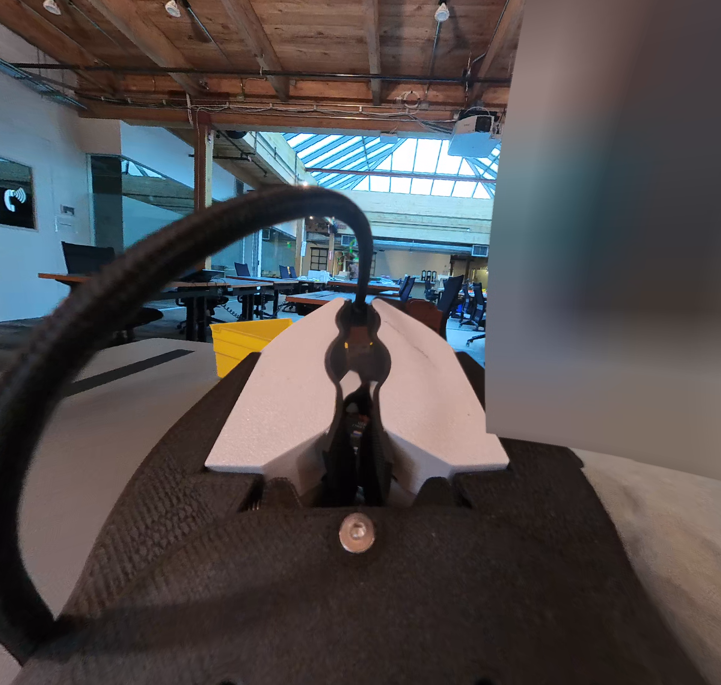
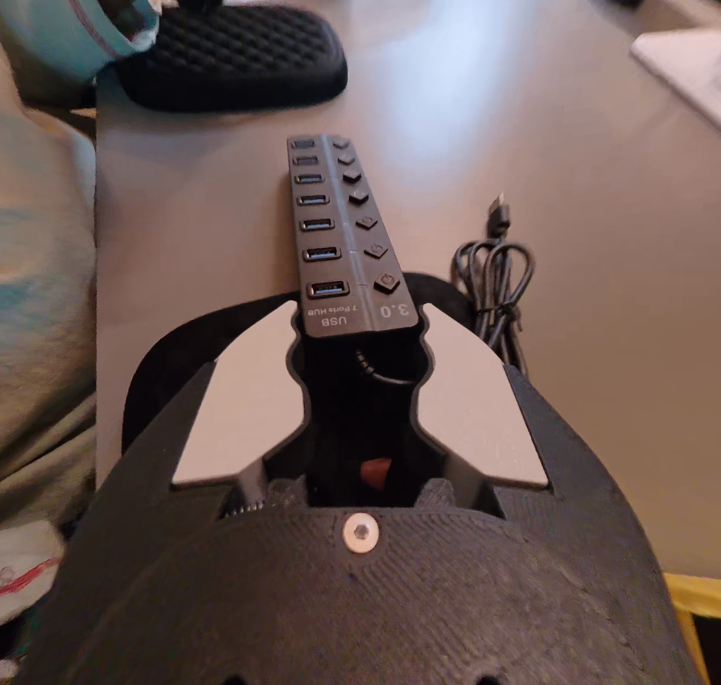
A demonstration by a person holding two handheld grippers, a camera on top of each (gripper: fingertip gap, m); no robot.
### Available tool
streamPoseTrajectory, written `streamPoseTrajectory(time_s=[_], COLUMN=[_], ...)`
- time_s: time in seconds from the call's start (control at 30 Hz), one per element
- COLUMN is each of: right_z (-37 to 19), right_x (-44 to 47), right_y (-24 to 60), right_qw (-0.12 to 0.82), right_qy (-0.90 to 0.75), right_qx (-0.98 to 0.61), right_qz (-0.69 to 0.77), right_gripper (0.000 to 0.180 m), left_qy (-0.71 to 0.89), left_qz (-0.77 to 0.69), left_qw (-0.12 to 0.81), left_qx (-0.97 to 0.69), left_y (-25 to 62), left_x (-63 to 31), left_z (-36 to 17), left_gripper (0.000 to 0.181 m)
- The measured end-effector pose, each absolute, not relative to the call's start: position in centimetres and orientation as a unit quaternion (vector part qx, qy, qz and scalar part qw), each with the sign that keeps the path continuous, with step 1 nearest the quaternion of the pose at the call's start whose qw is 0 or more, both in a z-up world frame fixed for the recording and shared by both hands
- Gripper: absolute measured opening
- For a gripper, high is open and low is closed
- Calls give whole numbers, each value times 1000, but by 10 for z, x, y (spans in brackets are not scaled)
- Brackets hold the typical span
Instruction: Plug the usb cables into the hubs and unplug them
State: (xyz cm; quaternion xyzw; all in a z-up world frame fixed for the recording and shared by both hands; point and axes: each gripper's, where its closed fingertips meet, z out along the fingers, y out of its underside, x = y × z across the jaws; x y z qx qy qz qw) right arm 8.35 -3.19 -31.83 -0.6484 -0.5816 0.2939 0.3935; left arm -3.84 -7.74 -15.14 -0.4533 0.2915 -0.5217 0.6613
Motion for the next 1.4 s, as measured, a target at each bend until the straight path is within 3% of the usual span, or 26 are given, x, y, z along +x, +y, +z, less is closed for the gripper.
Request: streamPoseTrajectory(time_s=[0.13,0.33,0.53,0.77,0.9,1.03,1.4], right_z=[-272,-244,-250,-264,-275,-276,-277], right_x=[79,63,38,38,44,49,51], right_y=[-37,-40,-45,-41,-42,-41,-39], right_qw=[460,451,442,450,449,451,454], right_qy=[-579,-602,-583,-567,-569,-572,-568], right_qx=[-603,-608,-627,-613,-586,-585,-586], right_qz=[299,251,267,318,363,357,358], right_gripper=[55,55,55,55,55,55,55], left_qy=[306,322,320,403,455,488,501], left_qz=[-495,-484,-534,-422,-448,-478,-463], left_qw=[671,671,636,640,606,543,519], left_qx=[-460,-461,-455,-501,-475,-488,-514], left_y=[-77,-78,-79,-61,-65,-61,-58], left_x=[-42,-37,-13,15,34,49,59], left_z=[-152,-156,-163,-198,-208,-219,-229], left_gripper=[8,8,8,7,7,8,8])
